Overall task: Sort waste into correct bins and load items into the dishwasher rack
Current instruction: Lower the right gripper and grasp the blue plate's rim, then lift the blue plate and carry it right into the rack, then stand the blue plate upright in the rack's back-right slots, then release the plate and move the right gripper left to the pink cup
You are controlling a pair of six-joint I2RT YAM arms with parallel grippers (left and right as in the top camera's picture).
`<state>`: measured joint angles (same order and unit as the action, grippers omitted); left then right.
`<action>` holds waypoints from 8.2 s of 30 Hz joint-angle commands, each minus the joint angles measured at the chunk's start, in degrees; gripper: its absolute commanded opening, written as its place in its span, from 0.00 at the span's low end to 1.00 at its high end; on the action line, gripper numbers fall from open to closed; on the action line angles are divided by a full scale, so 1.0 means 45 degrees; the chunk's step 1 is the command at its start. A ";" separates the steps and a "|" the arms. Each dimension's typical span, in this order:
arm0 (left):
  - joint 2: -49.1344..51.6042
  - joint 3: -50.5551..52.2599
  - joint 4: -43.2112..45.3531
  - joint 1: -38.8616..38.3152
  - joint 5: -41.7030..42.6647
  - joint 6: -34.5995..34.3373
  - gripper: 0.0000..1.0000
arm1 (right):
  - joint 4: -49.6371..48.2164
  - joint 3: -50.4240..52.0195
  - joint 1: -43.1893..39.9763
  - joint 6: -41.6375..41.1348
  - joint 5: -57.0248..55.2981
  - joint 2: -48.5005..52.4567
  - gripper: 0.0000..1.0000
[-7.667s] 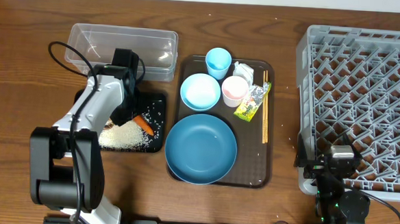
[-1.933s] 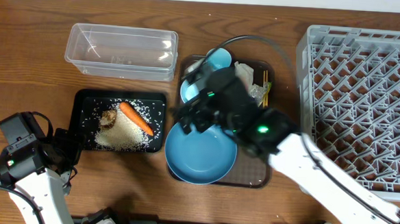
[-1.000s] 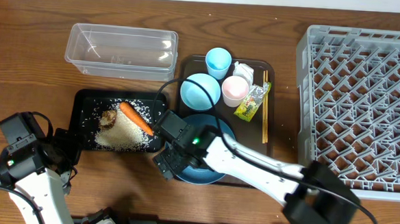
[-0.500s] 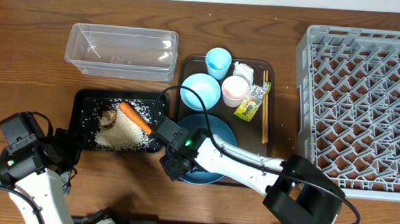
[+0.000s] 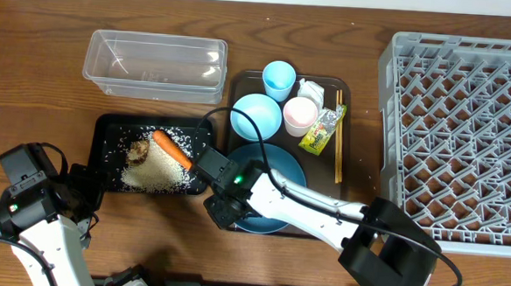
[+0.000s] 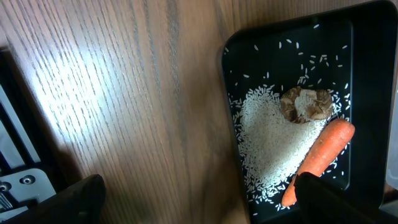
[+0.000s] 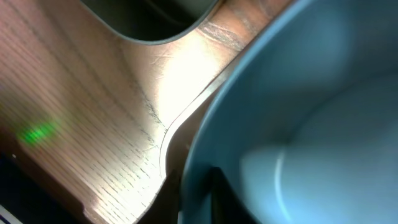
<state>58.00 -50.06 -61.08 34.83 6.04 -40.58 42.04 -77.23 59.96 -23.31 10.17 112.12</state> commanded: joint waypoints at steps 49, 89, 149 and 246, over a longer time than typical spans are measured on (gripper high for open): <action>-0.0005 0.0019 -0.0029 0.0063 -0.0010 0.0102 0.98 | 0.3094 -0.2025 -1.5183 0.5387 0.9578 -0.7820 0.01; -0.0005 0.0019 -0.0029 0.0063 -0.0010 0.0102 0.98 | -0.4095 -0.2025 -2.2250 0.3235 1.6776 -0.0986 0.01; -0.0005 0.0019 -0.0029 0.0063 -0.0010 0.0102 0.98 | -1.2055 -0.0165 -2.1823 -0.7140 1.5198 -0.0986 0.01; -0.0005 0.0019 -0.0029 0.0063 -0.0010 0.0102 0.98 | -0.1496 -0.0670 -0.7106 0.2448 -0.3453 -0.2953 0.99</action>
<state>58.02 -50.04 -61.08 34.83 6.07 -40.45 35.66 -79.77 26.39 -10.20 -1.08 96.23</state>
